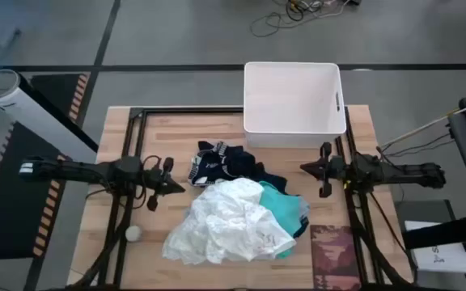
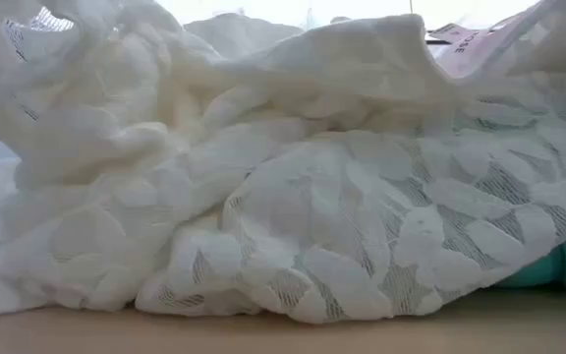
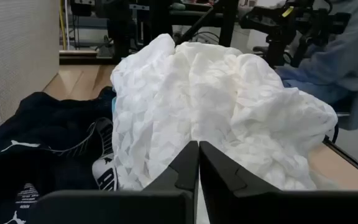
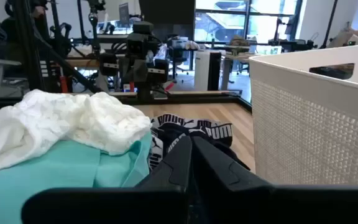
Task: Sort clothes
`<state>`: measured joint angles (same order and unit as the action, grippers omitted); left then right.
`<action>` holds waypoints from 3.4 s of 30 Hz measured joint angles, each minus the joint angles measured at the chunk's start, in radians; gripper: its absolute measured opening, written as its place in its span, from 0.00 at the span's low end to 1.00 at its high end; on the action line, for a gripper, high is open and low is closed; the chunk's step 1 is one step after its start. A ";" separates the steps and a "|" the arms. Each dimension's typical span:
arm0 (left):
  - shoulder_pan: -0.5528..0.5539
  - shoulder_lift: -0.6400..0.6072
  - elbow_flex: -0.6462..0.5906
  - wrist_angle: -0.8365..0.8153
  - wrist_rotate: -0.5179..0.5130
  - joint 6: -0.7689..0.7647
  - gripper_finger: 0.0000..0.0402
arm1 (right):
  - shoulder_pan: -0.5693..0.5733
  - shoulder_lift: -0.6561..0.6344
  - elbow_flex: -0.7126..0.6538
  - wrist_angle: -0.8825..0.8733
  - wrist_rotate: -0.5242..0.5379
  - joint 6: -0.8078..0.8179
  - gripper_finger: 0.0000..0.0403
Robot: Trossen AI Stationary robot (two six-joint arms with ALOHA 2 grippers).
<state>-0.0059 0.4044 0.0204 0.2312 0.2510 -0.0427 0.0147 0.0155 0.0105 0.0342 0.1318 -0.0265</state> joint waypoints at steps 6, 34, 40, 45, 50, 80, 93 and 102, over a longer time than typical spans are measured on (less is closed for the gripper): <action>0.000 0.000 0.000 0.000 0.000 0.000 0.00 | 0.000 0.000 0.000 0.000 0.000 0.000 0.00; 0.004 0.000 0.000 0.001 -0.005 0.000 0.00 | 0.000 0.000 0.000 0.000 0.000 0.000 0.00; 0.008 -0.001 0.002 0.012 -0.039 0.000 0.00 | 0.000 0.000 0.000 0.000 0.000 0.000 0.00; 0.008 -0.003 0.002 0.014 -0.006 0.000 0.00 | 0.000 0.000 0.000 0.000 0.000 0.000 0.00; 0.008 -0.003 0.002 0.014 -0.006 -0.002 0.00 | 0.000 0.000 0.000 0.000 0.000 0.000 0.00; 0.008 0.009 0.000 0.134 -0.358 0.032 0.00 | 0.000 0.000 0.000 0.000 0.000 0.000 0.00; 0.007 0.042 0.016 0.399 -0.273 0.161 0.00 | 0.000 0.000 0.000 0.000 0.000 0.000 0.00; 0.006 0.266 0.321 0.141 -0.149 0.162 0.14 | 0.000 0.000 0.000 0.000 0.000 0.000 0.00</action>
<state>0.0005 0.6706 0.3417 0.3721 0.1023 0.1192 0.0147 0.0155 0.0101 0.0345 0.1318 -0.0265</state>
